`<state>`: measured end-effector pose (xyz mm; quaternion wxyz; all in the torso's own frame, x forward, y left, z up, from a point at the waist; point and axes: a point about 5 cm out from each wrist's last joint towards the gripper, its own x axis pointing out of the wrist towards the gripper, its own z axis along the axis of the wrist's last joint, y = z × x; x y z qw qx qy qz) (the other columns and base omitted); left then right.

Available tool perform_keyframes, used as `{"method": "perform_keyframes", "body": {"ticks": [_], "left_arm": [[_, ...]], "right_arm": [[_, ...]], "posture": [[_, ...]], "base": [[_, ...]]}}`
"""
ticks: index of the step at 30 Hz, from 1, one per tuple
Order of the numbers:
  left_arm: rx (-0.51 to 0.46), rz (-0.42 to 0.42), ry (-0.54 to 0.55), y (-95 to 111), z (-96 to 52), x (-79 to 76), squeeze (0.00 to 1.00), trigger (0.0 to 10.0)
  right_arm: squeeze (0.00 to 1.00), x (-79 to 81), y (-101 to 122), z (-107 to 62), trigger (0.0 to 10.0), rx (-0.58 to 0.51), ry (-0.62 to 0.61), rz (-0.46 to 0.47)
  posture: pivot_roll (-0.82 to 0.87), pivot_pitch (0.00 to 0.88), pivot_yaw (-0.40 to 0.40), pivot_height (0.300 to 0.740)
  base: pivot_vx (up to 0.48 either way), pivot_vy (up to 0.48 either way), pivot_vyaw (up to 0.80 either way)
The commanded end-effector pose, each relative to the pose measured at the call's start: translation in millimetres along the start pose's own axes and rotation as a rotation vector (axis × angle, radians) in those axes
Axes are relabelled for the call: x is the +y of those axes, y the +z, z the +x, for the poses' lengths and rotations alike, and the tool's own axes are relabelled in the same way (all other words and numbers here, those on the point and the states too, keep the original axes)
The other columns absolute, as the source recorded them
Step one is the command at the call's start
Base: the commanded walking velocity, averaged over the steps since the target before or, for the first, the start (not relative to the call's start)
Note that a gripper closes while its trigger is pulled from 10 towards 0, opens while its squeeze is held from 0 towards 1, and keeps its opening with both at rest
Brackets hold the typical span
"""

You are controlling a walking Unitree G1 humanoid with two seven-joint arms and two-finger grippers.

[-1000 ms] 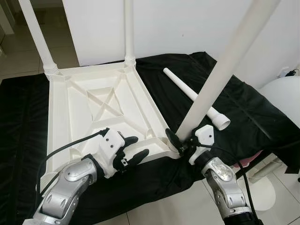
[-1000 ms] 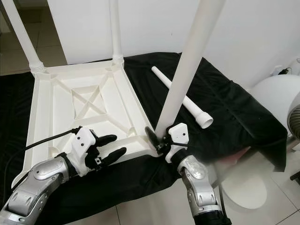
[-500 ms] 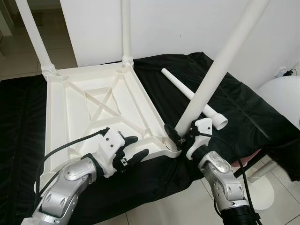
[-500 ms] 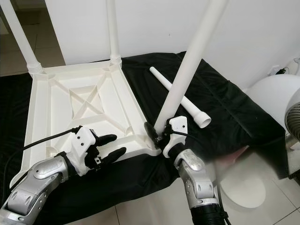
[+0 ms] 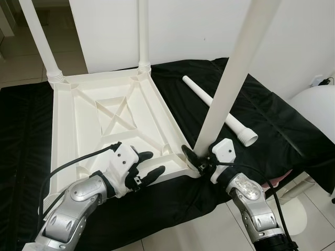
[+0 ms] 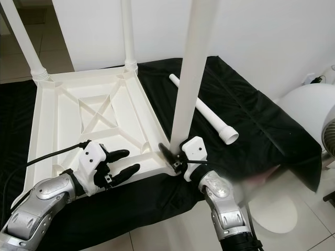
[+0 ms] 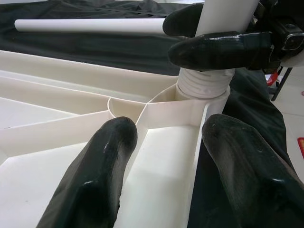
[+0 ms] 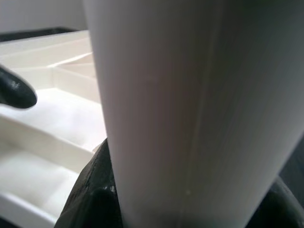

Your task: Building children table

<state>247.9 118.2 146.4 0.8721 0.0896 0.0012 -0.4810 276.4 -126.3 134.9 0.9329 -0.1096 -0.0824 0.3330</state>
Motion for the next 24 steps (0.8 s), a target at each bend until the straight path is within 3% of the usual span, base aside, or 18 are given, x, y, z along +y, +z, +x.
{"method": "perform_keyframes", "body": {"ticks": [1,6,12,24], "left_arm": [[-0.004,0.021,-0.023,2.4,-0.1,1.0,0.0,10.0],[-0.003,0.028,-0.022,2.8,0.2,2.7,0.0,10.0],[-0.002,0.035,-0.018,3.7,-0.6,3.7,0.0,10.0],[0.0,0.038,-0.011,3.4,-1.4,4.5,0.0,10.0]], "right_arm": [[0.0,6.9,-15.5,-4.5,10.0,0.08,0.057,0.012],[0.0,6.6,-16.9,-4.5,10.0,0.08,0.091,0.056],[0.0,6.4,-20.0,-5.5,10.0,0.08,0.097,0.236],[0.0,1.4,-25.2,-0.1,10.0,0.147,0.063,0.336]], "posture": [[0.0,0.025,-0.026,0.74],[0.0,0.025,-0.023,0.74],[0.0,0.028,-0.025,0.74],[0.0,0.031,-0.024,0.74]], "base": [[0.0,0.0,0.0],[0.0,0.0,0.0],[0.0,0.0,0.0],[0.0,0.0,0.0]]}}
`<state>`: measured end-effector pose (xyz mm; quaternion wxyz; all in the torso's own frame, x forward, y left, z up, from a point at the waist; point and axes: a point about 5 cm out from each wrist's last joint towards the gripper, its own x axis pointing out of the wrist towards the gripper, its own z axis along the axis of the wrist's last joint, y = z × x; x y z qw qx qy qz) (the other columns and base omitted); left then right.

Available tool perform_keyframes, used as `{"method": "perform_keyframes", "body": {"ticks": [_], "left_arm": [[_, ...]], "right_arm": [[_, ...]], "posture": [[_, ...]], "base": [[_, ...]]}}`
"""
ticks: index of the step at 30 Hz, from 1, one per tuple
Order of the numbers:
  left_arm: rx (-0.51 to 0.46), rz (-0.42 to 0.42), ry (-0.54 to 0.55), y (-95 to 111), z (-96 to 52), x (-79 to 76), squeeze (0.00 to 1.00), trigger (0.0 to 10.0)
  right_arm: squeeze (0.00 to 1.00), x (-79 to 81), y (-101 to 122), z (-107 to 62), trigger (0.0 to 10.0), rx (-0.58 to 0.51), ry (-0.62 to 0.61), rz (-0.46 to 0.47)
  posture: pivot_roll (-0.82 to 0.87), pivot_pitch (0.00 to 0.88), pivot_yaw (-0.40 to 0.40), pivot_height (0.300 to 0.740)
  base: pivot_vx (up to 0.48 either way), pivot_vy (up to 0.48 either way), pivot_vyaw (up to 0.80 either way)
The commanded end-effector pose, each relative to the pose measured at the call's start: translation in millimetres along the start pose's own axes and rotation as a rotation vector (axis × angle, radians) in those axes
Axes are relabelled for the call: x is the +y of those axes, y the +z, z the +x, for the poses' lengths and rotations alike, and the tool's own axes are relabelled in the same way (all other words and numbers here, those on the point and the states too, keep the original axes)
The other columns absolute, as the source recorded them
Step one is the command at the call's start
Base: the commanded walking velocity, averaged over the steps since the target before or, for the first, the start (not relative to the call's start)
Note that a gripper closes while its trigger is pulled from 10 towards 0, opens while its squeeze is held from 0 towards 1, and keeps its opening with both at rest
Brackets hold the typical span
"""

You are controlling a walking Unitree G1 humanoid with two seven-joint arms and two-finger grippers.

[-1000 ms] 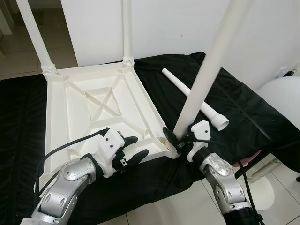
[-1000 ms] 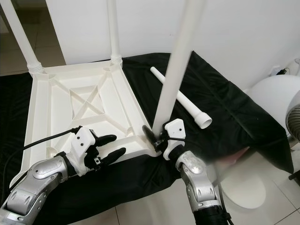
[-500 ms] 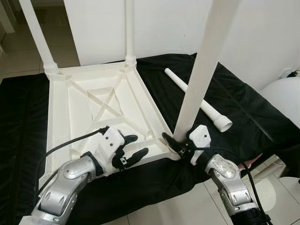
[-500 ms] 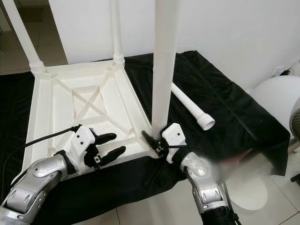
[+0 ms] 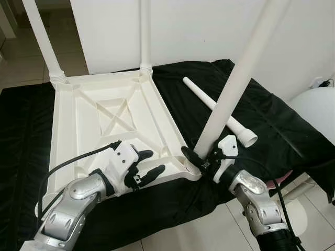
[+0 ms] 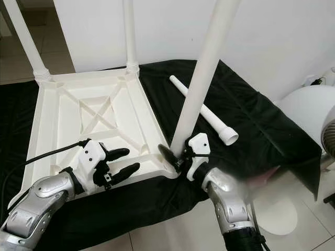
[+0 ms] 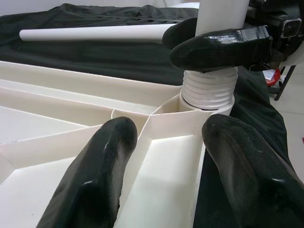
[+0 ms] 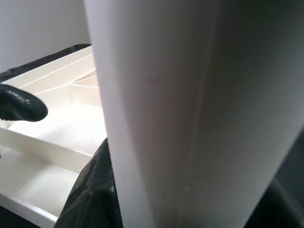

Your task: Building children table

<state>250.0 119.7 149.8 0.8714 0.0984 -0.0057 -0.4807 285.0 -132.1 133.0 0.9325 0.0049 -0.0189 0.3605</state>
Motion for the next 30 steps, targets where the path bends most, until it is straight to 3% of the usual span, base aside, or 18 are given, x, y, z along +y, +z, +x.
{"method": "perform_keyframes", "body": {"ticks": [1,13,17,20,22,25,30], "left_arm": [[0.004,0.016,-0.012,1,-1.1,1.5,0.0,10.0],[0.003,0.016,-0.006,1,-0.8,1.4,0.0,10.0],[0.003,0.015,-0.001,1,-1.9,1.4,0.0,10.0],[0.003,0.015,0.001,1,-2.2,1.3,0.0,10.0],[0.003,0.013,0.006,1,-2.9,1.0,0.0,10.0],[0.003,0.01,0.009,0,-3.3,0.9,0.0,10.0],[0.003,0.01,0.01,1,-3.8,1.2,0.0,10.0]], "right_arm": [[0.0,3.7,-23,-0.8,10.0,0.132,-0.003,0.085],[0.0,0.2,-22,5.1,10.0,0.193,-0.016,0.123],[0.0,4.7,-24,3.6,10.0,0.167,-0.002,0.022],[0.0,6.7,-23,2.5,10.0,0.15,0.001,0.005],[0.0,12.2,-27,-1.5,10.0,0.138,-0.001,-0.083],[0.0,17.0,-33,-5.4,10.0,0.163,0.007,-0.143],[0.0,16.1,-33,-8.0,10.0,0.173,0.006,-0.1]], "posture": [[0.0,0.031,-0.024,0.74],[0.01,0.039,-0.031,0.74],[0.01,0.041,-0.032,0.74],[0.01,0.045,-0.034,0.74],[0.01,0.054,-0.033,0.74],[0.0,0.056,-0.033,0.74],[0.0,0.065,-0.026,0.74]], "base": [[0.0,0.0,0.0],[0.0,0.0,0.0],[0.0,0.0,0.0],[0.0,0.0,0.0],[0.0,0.0,0.0],[0.0,0.0,0.0],[0.0,0.0,0.0]]}}
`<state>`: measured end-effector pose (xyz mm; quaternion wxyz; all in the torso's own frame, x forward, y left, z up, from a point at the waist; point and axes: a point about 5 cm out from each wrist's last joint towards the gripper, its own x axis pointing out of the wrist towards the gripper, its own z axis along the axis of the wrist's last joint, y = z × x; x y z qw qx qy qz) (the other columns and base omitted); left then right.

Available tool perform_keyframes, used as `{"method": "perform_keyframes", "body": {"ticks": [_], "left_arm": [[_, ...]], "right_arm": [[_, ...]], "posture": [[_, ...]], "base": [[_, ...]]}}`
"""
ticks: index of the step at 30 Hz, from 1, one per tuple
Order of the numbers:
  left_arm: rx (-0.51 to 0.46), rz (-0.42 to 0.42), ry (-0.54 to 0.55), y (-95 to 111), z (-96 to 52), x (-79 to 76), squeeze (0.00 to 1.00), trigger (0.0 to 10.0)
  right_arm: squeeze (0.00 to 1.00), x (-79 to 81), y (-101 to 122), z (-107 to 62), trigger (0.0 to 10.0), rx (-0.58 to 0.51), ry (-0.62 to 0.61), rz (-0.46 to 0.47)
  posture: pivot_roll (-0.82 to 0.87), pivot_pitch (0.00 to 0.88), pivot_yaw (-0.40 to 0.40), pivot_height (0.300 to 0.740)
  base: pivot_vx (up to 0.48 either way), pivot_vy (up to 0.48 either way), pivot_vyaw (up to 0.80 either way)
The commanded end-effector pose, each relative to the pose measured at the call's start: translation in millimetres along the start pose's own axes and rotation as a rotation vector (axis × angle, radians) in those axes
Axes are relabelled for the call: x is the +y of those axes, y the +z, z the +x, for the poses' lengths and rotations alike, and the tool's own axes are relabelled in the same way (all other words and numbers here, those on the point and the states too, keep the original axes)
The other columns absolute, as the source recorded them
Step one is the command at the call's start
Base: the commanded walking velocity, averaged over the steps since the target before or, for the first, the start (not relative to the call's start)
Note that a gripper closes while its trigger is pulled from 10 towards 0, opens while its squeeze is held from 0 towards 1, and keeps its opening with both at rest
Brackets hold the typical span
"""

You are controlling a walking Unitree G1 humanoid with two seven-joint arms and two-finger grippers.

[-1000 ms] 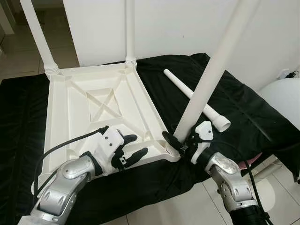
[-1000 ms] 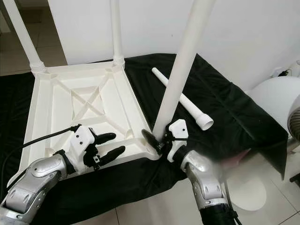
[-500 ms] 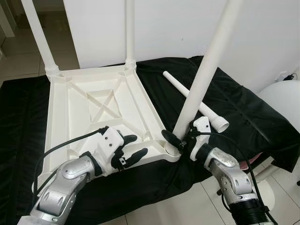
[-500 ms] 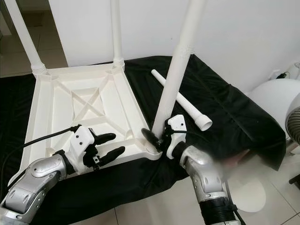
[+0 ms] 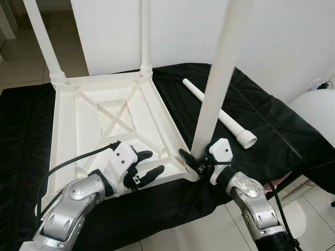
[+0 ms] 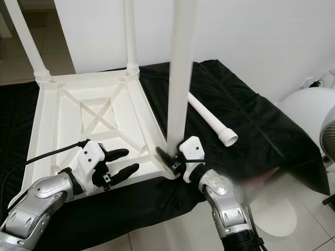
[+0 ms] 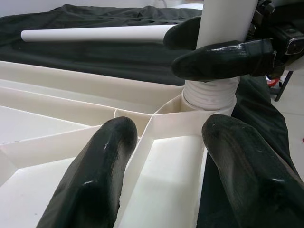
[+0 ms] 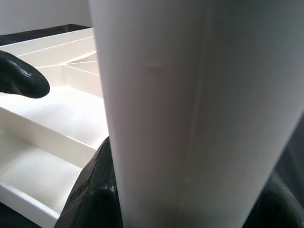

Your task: Building children table

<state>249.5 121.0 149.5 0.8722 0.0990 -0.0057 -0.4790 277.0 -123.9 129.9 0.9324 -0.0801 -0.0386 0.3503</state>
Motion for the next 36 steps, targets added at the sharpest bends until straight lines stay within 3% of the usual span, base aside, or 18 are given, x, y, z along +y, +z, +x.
{"method": "perform_keyframes", "body": {"ticks": [1,10,14,16,29,32,36], "left_arm": [[0.003,0.01,0.007,1,-2.8,1.3,0.0,10.0],[0.002,0.01,0.003,1,-1.3,2.3,0.0,10.0],[0.0,0.012,0.004,2,-0.8,2.7,0.0,10.0],[-0.001,0.012,0.008,2,-0.9,2.9,0.0,10.0],[0.002,0.015,0.011,2,-1.8,3.1,0.0,10.0],[0.002,0.016,0.014,2,-2.4,4.0,0.0,10.0],[0.001,0.017,0.014,2,-2.2,3.8,0.0,10.0]], "right_arm": [[0.0,6.6,-27,-7.9,10.0,0.149,0.028,0.088],[0.0,-9.1,-26,-10.5,10.0,0.141,-0.027,0.082],[0.0,-7.3,-31,-9.2,10.0,0.143,-0.068,0.137],[0.0,-2.9,-34,-7.1,10.0,0.142,-0.102,0.209],[0.0,1.2,-33,-2.9,10.0,0.13,-0.129,0.245],[0.0,1.9,-21,3.0,10.0,0.086,-0.244,0.197],[0.0,6.5,-11,8.9,10.0,0.012,-0.454,0.26]], "posture": [[0.0,0.066,-0.025,0.74],[-0.01,0.07,-0.022,0.74],[-0.01,0.07,-0.022,0.74],[-0.01,0.07,-0.022,0.74],[0.0,0.068,-0.027,0.74],[0.0,0.068,-0.028,0.74],[0.0,0.068,-0.035,0.74]], "base": [[0.0,0.0,0.0],[0.0,0.0,0.0],[0.0,0.0,0.0],[0.0,0.0,0.0],[0.0,0.0,0.0],[0.0,0.0,0.0],[0.0,0.0,0.0]]}}
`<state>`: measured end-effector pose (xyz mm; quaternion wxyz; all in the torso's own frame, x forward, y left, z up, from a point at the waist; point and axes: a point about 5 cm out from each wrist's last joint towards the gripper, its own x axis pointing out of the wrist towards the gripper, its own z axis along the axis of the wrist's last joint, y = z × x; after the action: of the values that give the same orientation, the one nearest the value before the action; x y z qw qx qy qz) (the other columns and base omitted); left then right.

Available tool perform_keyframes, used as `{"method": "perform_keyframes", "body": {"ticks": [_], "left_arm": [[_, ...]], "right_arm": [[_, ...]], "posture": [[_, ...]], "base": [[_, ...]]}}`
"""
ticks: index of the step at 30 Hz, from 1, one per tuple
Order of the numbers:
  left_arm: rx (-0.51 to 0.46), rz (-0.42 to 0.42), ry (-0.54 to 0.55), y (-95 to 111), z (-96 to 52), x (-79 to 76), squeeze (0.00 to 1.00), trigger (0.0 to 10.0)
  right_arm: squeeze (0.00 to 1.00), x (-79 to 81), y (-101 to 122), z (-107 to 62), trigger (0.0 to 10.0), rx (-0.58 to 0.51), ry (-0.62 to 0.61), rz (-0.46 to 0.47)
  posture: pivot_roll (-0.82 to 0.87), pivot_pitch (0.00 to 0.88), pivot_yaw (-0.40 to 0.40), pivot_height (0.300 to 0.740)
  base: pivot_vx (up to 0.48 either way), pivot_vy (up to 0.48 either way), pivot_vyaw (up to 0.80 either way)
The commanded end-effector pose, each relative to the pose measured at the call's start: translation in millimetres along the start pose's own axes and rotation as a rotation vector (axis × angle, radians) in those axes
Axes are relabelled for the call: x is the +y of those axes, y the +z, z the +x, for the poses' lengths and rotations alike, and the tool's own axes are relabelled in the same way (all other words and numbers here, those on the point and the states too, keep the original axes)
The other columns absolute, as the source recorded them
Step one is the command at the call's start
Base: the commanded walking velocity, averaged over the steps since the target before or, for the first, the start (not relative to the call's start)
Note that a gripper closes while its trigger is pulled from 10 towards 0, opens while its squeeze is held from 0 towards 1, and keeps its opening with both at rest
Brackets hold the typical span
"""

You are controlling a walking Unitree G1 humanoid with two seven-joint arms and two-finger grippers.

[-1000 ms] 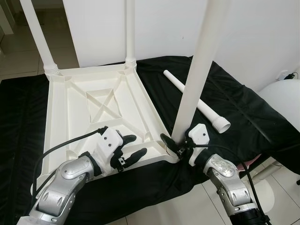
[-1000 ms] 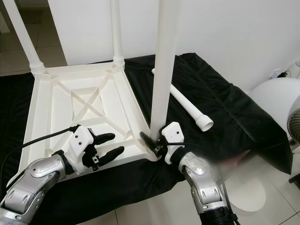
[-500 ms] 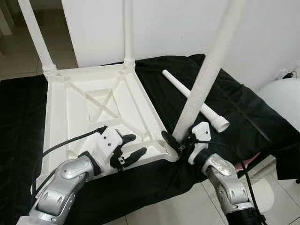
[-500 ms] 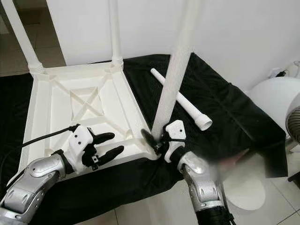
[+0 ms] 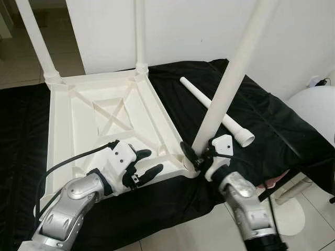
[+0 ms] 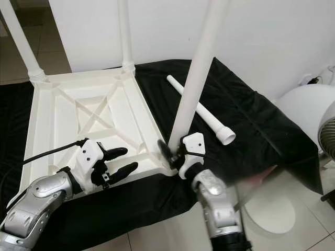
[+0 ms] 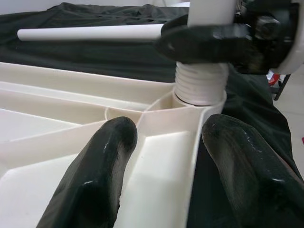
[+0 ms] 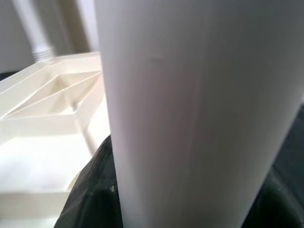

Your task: Building children table

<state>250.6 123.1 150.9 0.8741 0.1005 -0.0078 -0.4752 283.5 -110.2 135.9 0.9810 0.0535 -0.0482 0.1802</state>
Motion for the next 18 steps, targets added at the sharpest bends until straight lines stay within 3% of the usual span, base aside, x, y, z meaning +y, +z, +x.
{"method": "perform_keyframes", "body": {"ticks": [1,6,18], "left_arm": [[0.002,0.012,0.007,1,-1.0,1.7,0.0,10.0],[0.003,0.013,0.012,1,-2.0,1.5,0.0,10.0],[0.004,0.022,0.026,2,-1.9,4.6,0.0,10.0]], "right_arm": [[0.0,-1.9,-14,-5.2,10.0,0.055,-0.141,-0.011],[0.0,7.2,-10,-1.1,10.0,0.0,-0.236,-0.018],[0.0,9.4,2,7.9,10.0,-0.033,-0.251,-0.051]], "posture": [[0.0,0.068,-0.035,0.74],[0.01,0.067,-0.04,0.74],[0.02,0.052,-0.046,0.74]], "base": [[0.0,0.0,0.0],[0.0,0.0,0.0],[0.0,0.0,0.0]]}}
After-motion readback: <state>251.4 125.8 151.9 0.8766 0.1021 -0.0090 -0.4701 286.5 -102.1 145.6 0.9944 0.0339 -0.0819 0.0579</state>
